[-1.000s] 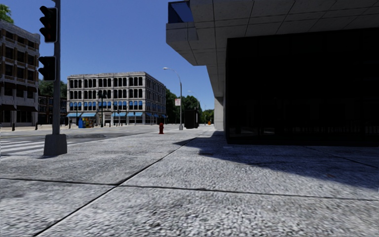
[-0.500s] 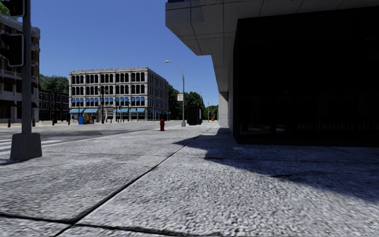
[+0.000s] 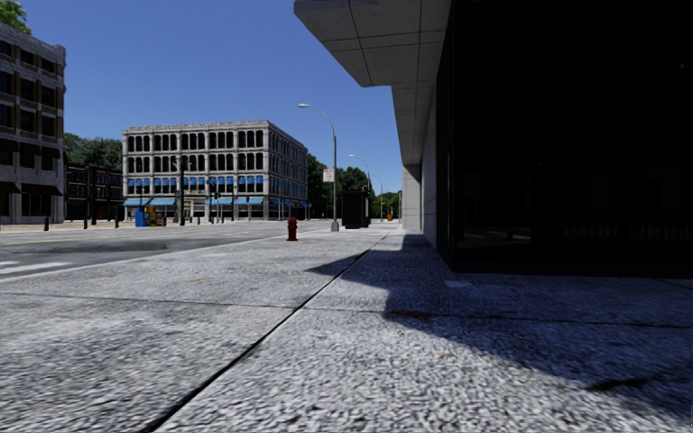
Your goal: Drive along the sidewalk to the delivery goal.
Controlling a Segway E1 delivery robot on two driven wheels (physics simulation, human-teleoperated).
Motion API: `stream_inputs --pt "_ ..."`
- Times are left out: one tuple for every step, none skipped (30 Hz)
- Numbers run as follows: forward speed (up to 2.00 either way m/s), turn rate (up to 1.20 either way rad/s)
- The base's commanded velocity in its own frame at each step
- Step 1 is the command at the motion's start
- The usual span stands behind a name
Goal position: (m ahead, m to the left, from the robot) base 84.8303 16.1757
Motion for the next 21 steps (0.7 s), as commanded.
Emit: stream_inputs --pt "2.00 0.00" --pt "2.00 0.00" --pt "2.00 0.00" --pt "2.00 0.00" --pt "2.00 0.00" --pt "2.00 0.00" --pt "2.00 0.00" --pt "2.00 0.00" --pt "2.00 0.11" --pt "2.00 0.62" --pt "2.00 0.62" --pt "2.00 0.82" --pt "2.00 0.99" --pt "2.00 1.08" --pt "2.00 1.12" --pt "2.00 1.13" --pt "2.00 1.13" --pt "2.00 1.13" --pt "2.00 1.13" --pt "2.00 1.13" --pt "2.00 1.13"
